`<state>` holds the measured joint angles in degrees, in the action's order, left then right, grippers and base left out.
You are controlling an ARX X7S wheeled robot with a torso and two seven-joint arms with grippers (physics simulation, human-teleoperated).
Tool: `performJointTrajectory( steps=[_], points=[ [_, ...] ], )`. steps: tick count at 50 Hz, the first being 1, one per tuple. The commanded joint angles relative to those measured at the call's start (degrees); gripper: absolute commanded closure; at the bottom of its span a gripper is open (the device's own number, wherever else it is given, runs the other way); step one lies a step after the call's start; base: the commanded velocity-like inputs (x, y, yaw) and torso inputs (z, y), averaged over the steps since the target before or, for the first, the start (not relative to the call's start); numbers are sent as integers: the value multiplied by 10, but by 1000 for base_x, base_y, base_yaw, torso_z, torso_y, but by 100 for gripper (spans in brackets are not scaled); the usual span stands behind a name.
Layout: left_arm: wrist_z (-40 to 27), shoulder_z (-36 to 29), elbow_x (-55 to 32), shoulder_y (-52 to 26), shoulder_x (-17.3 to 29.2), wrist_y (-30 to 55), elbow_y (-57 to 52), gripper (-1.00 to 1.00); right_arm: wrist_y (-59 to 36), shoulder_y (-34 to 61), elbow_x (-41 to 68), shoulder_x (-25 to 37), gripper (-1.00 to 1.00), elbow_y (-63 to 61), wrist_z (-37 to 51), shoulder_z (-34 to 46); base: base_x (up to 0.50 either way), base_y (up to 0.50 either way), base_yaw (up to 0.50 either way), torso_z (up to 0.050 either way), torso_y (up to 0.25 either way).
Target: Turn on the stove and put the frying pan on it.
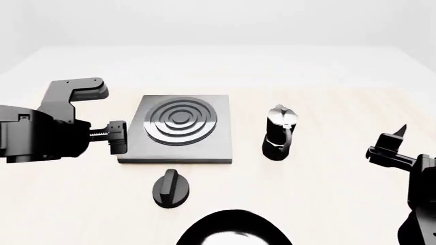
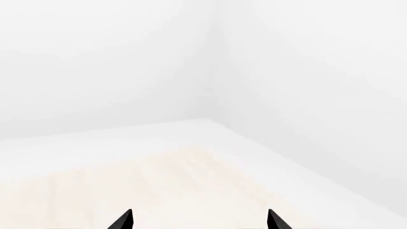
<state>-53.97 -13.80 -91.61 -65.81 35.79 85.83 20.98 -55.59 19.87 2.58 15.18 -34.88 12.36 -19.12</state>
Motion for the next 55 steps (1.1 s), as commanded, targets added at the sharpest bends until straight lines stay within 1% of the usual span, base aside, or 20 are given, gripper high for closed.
performJointTrajectory(
  steps=[1, 14, 21, 26, 32, 33, 38, 39, 55],
  points=[
    [75, -41, 29, 12, 17, -17, 24, -100, 3, -4, 4, 0, -100, 3, -1, 0, 0, 0, 0, 0, 0],
    [203, -94, 106, 32, 21, -71, 62, -100, 2, 0, 7, 0, -100, 2, 1, 5, 0, 0, 0, 0, 0],
    [312, -135, 156, 30, 28, -107, 95, -100, 8, -5, 10, -1, -100, 5, 0, 3, 0, 0, 0, 0, 0],
    [377, -169, 184, 35, 33, -119, 93, -100, 4, -3, 12, 0, -100, 3, 0, 4, 0, 0, 0, 0, 0],
    [411, -198, 211, 40, 26, -134, 100, -100, 7, -4, 12, -1, -100, 5, 1, 8, 0, 0, 0, 0, 0],
    [429, -211, 222, 35, 15, -142, 109, -100, 6, -4, 13, -1, -100, 3, 0, 8, 0, 0, 0, 0, 0],
    [452, -231, 242, 26, -2, -153, 128, -100, 5, -5, 16, 0, -100, 0, -1, 7, 0, 0, 0, 0, 0],
    [476, -254, 261, 21, -15, -162, 140, -100, 6, -4, 18, 1, -100, 2, -3, 7, 0, 0, 0, 0, 0],
    [489, -268, 272, 22, -24, -171, 147, -100, 5, -4, 22, 2, -100, 3, -1, 7, 0, 0, 0, 0, 0]
  ],
)
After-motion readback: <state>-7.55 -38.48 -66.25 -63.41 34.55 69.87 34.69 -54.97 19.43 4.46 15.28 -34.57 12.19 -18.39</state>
